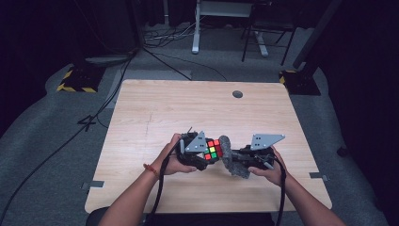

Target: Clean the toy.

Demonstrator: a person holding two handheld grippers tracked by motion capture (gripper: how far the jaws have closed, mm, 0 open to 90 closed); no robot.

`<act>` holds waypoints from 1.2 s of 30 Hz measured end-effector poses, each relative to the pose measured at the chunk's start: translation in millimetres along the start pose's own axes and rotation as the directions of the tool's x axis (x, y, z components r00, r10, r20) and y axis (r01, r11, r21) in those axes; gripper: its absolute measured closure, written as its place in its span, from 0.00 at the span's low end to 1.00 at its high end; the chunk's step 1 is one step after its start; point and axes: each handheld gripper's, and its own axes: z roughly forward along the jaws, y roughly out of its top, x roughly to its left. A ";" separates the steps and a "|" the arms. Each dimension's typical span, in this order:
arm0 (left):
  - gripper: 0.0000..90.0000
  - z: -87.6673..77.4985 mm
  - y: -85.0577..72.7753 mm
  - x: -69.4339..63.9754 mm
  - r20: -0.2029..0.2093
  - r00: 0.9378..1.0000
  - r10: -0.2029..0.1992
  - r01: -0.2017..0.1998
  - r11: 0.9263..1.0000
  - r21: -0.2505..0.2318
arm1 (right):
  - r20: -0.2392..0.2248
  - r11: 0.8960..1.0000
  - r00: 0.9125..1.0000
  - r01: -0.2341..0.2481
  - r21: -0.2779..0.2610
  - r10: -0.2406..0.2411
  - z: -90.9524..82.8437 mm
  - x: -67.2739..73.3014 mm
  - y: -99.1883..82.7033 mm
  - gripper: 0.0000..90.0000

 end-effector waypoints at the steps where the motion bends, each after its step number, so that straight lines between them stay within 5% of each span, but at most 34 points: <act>1: 0.37 1.1 0.5 -1.1 0.003 1.000 0.000 0.000 1.000 0.002 | 0.011 1.000 1.000 0.003 -0.009 -0.003 -1.7 0.4 0.8 0.89; 7: 0.37 7.4 8.1 -12.3 0.069 0.998 0.014 -0.011 0.999 -0.030 | 0.064 1.000 0.998 -0.017 -0.025 0.019 -7.3 -6.8 -0.4 0.88; 16: 0.37 -4.7 10.1 -8.6 0.037 0.999 0.008 -0.006 0.998 -0.060 | 0.044 0.995 0.999 -0.024 0.098 0.020 10.1 -9.1 -9.1 0.88; 22: 0.37 -10.0 3.0 2.1 -0.006 1.000 -0.018 0.017 0.999 -0.049 | 0.009 0.992 1.000 -0.005 0.128 0.004 17.2 -3.3 -9.8 0.88; 36: 0.37 6.3 -4.0 -1.3 0.005 1.000 -0.016 0.015 1.000 0.018 | 0.018 1.000 1.000 -0.013 -0.002 0.013 -1.3 -3.3 -0.4 0.88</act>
